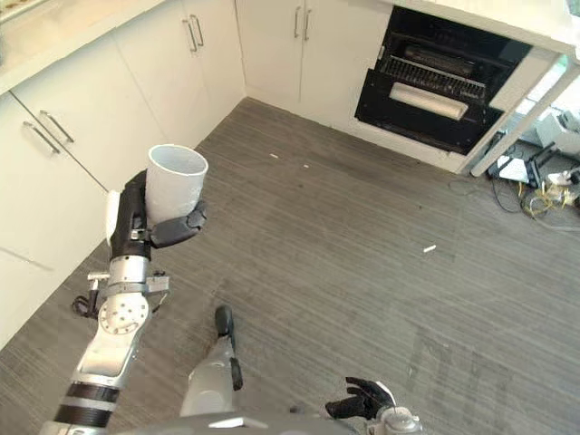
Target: Place the dishes in the dishwasher.
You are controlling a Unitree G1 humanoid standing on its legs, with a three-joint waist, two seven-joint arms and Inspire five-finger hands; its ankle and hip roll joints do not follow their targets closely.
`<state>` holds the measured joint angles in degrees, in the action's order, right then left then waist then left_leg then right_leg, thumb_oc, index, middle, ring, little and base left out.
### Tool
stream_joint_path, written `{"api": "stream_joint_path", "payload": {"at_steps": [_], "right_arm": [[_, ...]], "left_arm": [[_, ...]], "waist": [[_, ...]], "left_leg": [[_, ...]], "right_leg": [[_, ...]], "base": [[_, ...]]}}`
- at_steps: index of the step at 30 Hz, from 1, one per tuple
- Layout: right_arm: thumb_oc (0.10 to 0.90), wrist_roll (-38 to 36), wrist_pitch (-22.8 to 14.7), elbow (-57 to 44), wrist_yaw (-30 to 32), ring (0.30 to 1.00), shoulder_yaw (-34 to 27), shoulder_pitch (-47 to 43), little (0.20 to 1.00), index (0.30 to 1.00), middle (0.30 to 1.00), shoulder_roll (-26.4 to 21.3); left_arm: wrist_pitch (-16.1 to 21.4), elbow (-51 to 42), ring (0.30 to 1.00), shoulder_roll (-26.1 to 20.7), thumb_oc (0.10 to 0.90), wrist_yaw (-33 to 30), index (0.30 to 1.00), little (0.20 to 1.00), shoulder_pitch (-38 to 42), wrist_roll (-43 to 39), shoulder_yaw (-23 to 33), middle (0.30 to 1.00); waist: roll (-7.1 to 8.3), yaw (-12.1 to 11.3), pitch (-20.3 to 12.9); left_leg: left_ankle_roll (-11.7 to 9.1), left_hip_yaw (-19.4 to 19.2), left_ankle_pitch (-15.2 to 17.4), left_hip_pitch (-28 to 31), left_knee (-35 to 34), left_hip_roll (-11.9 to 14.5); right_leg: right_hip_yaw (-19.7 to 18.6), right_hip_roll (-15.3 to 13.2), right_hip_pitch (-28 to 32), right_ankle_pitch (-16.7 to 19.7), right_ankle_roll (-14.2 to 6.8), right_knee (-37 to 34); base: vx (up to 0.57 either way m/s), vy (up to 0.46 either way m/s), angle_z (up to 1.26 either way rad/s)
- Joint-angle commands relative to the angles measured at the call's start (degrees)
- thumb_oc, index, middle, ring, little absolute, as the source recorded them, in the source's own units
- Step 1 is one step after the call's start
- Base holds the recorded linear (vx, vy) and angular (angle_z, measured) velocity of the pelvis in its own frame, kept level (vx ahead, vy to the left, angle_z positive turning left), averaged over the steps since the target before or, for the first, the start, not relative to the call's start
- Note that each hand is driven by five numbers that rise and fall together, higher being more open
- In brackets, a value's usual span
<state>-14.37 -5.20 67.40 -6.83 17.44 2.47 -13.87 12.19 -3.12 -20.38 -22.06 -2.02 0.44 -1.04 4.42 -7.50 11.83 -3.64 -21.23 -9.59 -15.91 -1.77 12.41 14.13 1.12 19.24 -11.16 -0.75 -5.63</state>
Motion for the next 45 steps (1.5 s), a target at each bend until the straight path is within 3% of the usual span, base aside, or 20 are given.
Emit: {"api": "stream_joint_path", "payload": {"at_steps": [1,2,3,6,9,10,13,16,18,23,25,27,31,34,36,37,38,39,40,45], "right_arm": [[0.8,-0.2,-2.4,-3.0,0.5,0.9,-0.4,0.9,0.9,0.9,0.9,0.8],[0.8,-0.2,-2.3,-3.0,0.5,0.9,-0.4,0.9,0.9,0.9,0.9,0.8],[0.8,-0.8,-2.4,-3.2,1.1,0.9,-1.1,0.4,0.9,0.9,0.9,1.0],[0.8,-1.0,-2.2,-4.1,1.9,0.9,-2.1,0.4,0.9,0.9,0.9,1.7],[0.8,-0.2,-2.0,-6.0,2.2,0.9,-2.4,0.9,0.9,0.9,0.9,1.7],[0.8,0.6,-1.9,-6.9,2.3,0.9,-2.3,0.8,0.9,0.9,0.9,1.7],[0.8,0.2,-1.7,-6.9,2.1,0.9,-2.4,0.9,0.9,0.9,0.9,1.9],[0.8,0.6,-1.8,-8.3,1.8,0.9,-1.8,2.2,0.9,0.9,0.9,0.9],[0.8,0.7,-1.5,-8.1,1.5,0.9,-1.9,3.9,0.9,0.9,0.9,0.4],[0.8,0.6,-0.7,-5.6,1.8,0.9,-2.2,4.6,0.9,0.9,0.9,0.6],[0.8,-1.9,-0.8,-2.1,0.9,0.9,-3.5,3.3,0.9,0.9,0.9,-0.6],[0.8,-4.4,-0.4,2.4,2.7,0.9,-6.0,-0.5,0.9,0.9,0.9,-0.8],[0.8,-4.7,0.1,4.0,3.7,0.9,-6.6,-2.7,0.9,0.9,0.9,-1.3],[0.8,-4.0,0.1,4.7,4.8,0.9,-6.2,-3.1,0.9,0.9,0.9,-1.4],[0.8,-3.9,-0.4,4.3,5.7,0.9,-6.9,-3.4,0.9,0.9,0.9,-1.9],[0.8,-3.4,-0.5,4.2,5.7,0.9,-6.5,-3.1,0.9,0.9,0.9,-2.1],[0.8,-3.4,-0.5,4.1,5.7,0.9,-6.5,-3.1,0.9,0.9,0.9,-2.1],[0.8,-2.2,-0.5,3.8,5.8,0.9,-5.5,-2.5,0.9,0.9,0.9,-2.0],[0.8,-1.8,-0.5,3.7,6.0,0.9,-5.2,-2.4,0.9,0.9,0.9,-2.0],[0.8,-1.9,0.1,4.7,6.1,0.9,-6.0,-2.7,0.9,0.9,0.9,-1.0]], "left_arm": [[5.6,-10.3,0.3,-4.5,0.4,-1.7,0.3,0.3,4.3,-0.1,3.5,0.3],[5.6,-10.2,0.3,-4.5,0.4,-1.7,0.3,0.3,4.4,-0.1,3.4,0.3],[5.4,-10.8,0.3,-5.4,0.4,-1.3,0.3,0.3,6.2,0.0,1.7,0.3],[5.0,-10.7,0.3,-7.3,0.4,-0.3,0.3,0.3,7.4,0.4,-0.2,0.3],[4.2,-10.9,0.3,-8.6,0.4,0.5,0.3,0.3,8.3,0.2,-1.3,0.3],[3.9,-10.2,0.3,-8.6,0.4,0.9,0.3,0.3,8.2,0.4,-1.8,0.3],[4.1,-9.0,0.3,-7.9,0.4,1.4,0.3,0.3,8.1,-0.5,-2.3,0.3],[4.7,-8.0,0.3,-7.7,0.4,2.3,0.3,0.3,7.8,-1.6,-2.8,0.3],[4.8,-7.4,0.3,-7.4,0.4,2.9,0.3,0.3,7.7,-2.3,-2.9,0.3],[4.3,-6.7,0.3,-7.2,0.4,3.4,0.3,0.3,9.4,-0.7,-3.5,0.3],[5.3,-4.2,0.3,-5.3,0.4,4.1,0.3,0.3,10.3,-2.7,-4.6,0.3],[4.6,-6.0,0.3,-4.2,0.4,5.1,0.3,0.3,10.4,-5.5,-6.1,0.3],[4.4,-7.1,0.3,-5.4,0.4,6.9,0.3,0.3,12.1,-6.8,-8.2,0.3],[4.0,-7.1,0.3,-5.0,0.4,7.3,0.3,0.3,11.3,-7.2,-8.4,0.3],[3.4,-6.7,0.3,-5.0,0.4,6.7,0.3,0.3,10.2,-6.2,-7.2,0.3],[3.1,-6.5,0.3,-4.7,0.4,6.4,0.3,0.3,9.8,-5.9,-7.4,0.3],[3.1,-6.5,0.3,-4.7,0.4,6.4,0.3,0.3,9.8,-5.9,-7.4,0.3],[2.8,-5.9,0.3,-4.1,0.4,6.2,0.3,0.3,9.4,-5.3,-8.1,0.3],[2.8,-5.9,0.3,-4.0,0.4,6.1,0.3,0.3,9.4,-5.1,-8.6,0.3],[3.3,-7.9,0.3,-5.6,0.4,7.1,0.3,0.3,7.9,-5.9,-8.5,0.3]], "waist": [[1.68,-0.2,-6.2],[1.62,-0.4,-6.3],[3.58,0.2,-7.3],[4.1,2.0,-8.3],[2.13,4.3,-7.1],[0.14,6.5,-5.2],[-0.34,9.2,-4.2],[0.01,12.6,-3.9],[0.87,14.4,-4.8],[0.9,15.4,-5.3],[0.32,15.6,-6.4],[1.29,14.6,-5.7],[4.07,11.7,-3.3],[3.23,10.6,-3.1],[0.66,10.3,-4.2],[-0.07,9.3,-4.6],[-0.1,9.2,-4.6],[-1.05,7.6,-4.8],[-1.37,7.4,-4.8],[-1.51,9.4,-7.0]], "left_leg": [[-4.2,-1.3,-7.6,2.9,-1.7,1.4],[-4.1,-1.4,-7.8,2.8,-1.8,1.5],[-1.8,-2.0,-5.6,4.0,-1.8,-2.6],[1.8,-3.0,-0.9,7.7,-2.2,-6.5],[3.7,-2.4,2.2,11.8,-2.6,-6.6],[4.4,-1.1,4.8,15.5,-3.2,-6.7],[3.7,0.4,6.9,17.8,-3.2,-7.4],[1.9,1.9,9.1,21.1,-3.2,-8.5],[0.4,3.0,11.8,23.9,-3.2,-9.5],[-1.2,3.6,14.1,26.6,-3.2,-9.0],[-2.7,5.6,12.9,28.0,6.7,-8.4],[-6.8,3.1,6.2,22.1,28.1,-2.8],[-9.2,1.2,2.5,13.6,40.8,0.4],[-8.2,0.1,2.2,10.9,32.7,2.3],[-6.4,4.9,3.6,11.7,12.8,1.4],[-5.8,10.7,2.3,12.0,4.9,0.1],[-5.8,10.6,1.5,12.4,3.8,0.0],[-6.3,22.9,0.5,11.2,-1.1,-2.6],[-6.9,26.6,0.0,10.2,-1.4,-3.2],[-5.0,21.4,2.4,14.6,-2.9,-4.3]], "right_leg": [[-0.7,-5.9,1.6,3.6,-7.5,8.3],[-0.9,-5.9,1.4,3.8,-7.6,8.3],[-0.9,-8.3,-0.4,11.7,-10.1,14.6],[-2.1,-11.0,-5.7,25.7,-13.5,29.5],[-3.4,-10.5,-11.1,29.3,-13.9,42.4],[-3.2,-10.0,-19.1,25.8,-13.6,48.8],[-2.9,-8.3,-26.0,21.1,-12.8,45.2],[-0.2,-8.2,-29.2,15.7,-9.8,26.3],[0.3,-7.8,-30.4,16.6,-9.6,11.4],[1.5,-9.1,-30.4,19.0,-10.0,6.4],[-0.1,-6.6,-25.1,18.8,-6.7,6.3],[1.4,-5.3,-18.8,15.4,-3.6,4.5],[1.8,-6.4,-14.1,14.1,-1.9,2.0],[1.0,-6.5,-11.7,13.0,-2.8,0.8],[-2.7,-6.0,-10.3,10.7,-5.3,0.6],[-5.1,-5.9,-9.4,9.8,-5.8,0.6],[-5.1,-6.0,-9.5,9.9,-5.8,0.6],[-9.8,-5.2,-7.7,9.1,-5.7,0.6],[-11.9,-5.0,-7.6,9.0,-5.7,0.6],[-15.7,-7.0,-9.7,9.6,-7.5,2.5]], "base": [[0.48,0.12,-0.19],[0.43,0.173,-0.01],[0.43,0.209,0.19],[0.49,0.271,0.41],[0.39,0.225,0.41],[0.47,0.267,0.26],[0.51,0.129,0.24],[0.5,-0.091,0.39],[0.52,-0.146,0.88],[0.36,-0.135,0.03],[0.57,-0.339,0.13],[0.41,-0.364,0.24],[0.24,-0.184,-0.23],[0.27,0.102,-0.22],[0.53,0.353,-0.42],[0.32,0.216,-0.79],[0.42,0.153,-1.15],[0.32,0.093,-1.51],[0.33,0.092,-1.74],[0.19,0.196,-1.21]]}}
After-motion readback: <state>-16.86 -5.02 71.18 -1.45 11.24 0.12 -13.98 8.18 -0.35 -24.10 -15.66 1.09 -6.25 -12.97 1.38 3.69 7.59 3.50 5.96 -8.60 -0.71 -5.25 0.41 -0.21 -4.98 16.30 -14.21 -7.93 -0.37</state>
